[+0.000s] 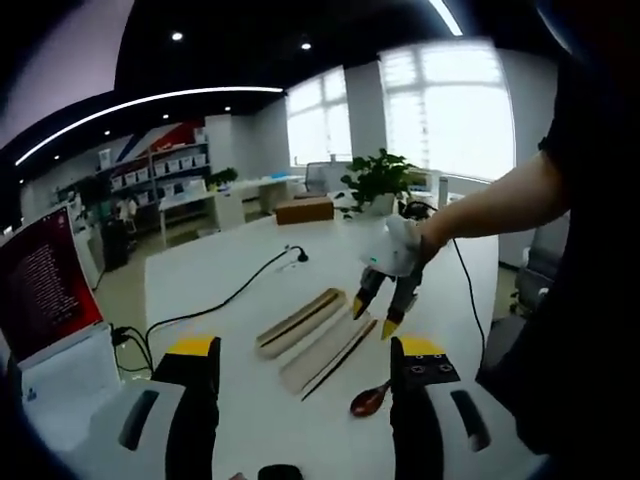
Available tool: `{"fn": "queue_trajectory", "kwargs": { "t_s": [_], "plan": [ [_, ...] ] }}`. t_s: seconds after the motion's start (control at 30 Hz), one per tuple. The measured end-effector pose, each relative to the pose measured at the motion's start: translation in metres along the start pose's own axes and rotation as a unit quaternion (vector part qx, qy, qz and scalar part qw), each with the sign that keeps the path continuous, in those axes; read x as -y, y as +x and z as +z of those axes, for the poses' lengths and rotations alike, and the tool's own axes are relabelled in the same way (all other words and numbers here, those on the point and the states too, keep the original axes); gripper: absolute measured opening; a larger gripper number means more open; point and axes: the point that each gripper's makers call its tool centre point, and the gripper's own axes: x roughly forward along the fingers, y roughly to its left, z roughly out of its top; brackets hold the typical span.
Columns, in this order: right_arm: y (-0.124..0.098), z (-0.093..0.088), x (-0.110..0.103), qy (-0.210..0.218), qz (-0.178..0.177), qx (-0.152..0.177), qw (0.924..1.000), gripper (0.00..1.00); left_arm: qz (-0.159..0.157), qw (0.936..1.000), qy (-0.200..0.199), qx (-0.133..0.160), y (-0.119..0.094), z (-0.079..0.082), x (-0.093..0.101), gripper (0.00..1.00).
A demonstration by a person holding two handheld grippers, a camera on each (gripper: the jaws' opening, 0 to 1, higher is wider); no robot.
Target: Arrange the utensils inside the cutlery case until each visible utensil rests in its matching compartment.
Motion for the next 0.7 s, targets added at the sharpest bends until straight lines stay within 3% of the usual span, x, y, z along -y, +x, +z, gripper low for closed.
{"fn": "queue_trajectory", "kwargs": {
  "t_s": [0.13,0.27,0.7],
  "plan": [
    [0.002,0.006,-0.001,0.018,0.003,0.018,0.9997,0.34,0.010,0.9989,-0.030,0.036,-0.005,0.012,-0.002,0.67],
    [0.004,0.004,0.002,0.005,-0.008,0.007,0.9999,0.30,0.018,0.9996,-0.011,0.017,-0.007,0.006,-0.002,0.67],
    [0.014,0.009,-0.006,0.002,0.013,0.003,0.9999,0.30,0.035,0.9992,-0.018,0.010,-0.019,0.000,0.000,0.67]
  ]
}}
